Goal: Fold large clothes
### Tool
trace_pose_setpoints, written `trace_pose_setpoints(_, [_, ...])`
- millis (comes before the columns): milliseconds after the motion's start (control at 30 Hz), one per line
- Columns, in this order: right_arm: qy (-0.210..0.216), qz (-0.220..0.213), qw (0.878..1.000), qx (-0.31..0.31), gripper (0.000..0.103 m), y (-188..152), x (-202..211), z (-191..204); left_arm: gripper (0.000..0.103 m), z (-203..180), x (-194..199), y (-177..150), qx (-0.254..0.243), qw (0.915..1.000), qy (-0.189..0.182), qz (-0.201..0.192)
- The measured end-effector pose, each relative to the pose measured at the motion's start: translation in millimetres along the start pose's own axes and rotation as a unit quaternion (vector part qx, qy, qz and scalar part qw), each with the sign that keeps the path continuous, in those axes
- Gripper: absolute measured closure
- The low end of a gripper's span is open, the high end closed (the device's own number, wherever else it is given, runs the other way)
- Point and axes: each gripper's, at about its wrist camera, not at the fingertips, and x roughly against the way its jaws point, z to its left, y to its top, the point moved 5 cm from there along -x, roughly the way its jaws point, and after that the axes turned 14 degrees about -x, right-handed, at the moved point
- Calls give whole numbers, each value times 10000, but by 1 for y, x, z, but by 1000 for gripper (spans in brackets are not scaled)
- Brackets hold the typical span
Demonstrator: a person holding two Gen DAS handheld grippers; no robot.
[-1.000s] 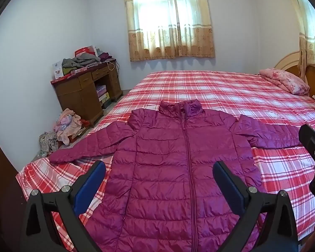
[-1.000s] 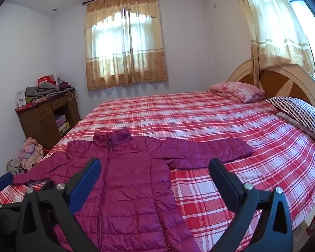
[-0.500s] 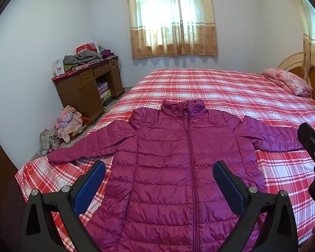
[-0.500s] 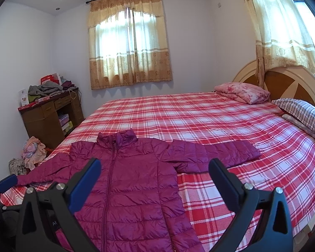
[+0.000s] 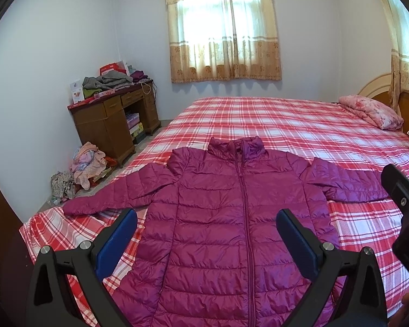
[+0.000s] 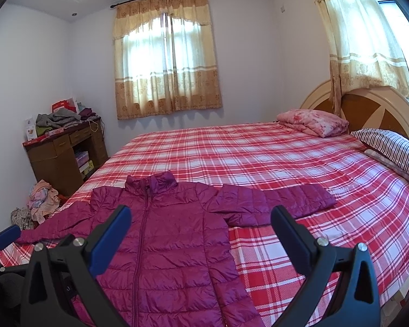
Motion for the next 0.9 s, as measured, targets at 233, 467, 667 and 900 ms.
trace_pose_setpoints(233, [-14,-9,10000,-65,0,1,4,-3,1,-5,9,1,-18,9999,-108,-81])
trace_pose_setpoints(467, [-20,-8,10000,-69,0,1,6,-6,1,-6,15,0,-18,9998,-122,-139])
trace_pose_setpoints(667, [-80,-32,9999,126,0,-1,9,-6,1,-5,16,1,16,9998,-121,-173])
trace_pose_setpoints(900, [-160,48,9995,254,0,-1,4,-7,1,-6,11,-1,-1,9999,-120,-103])
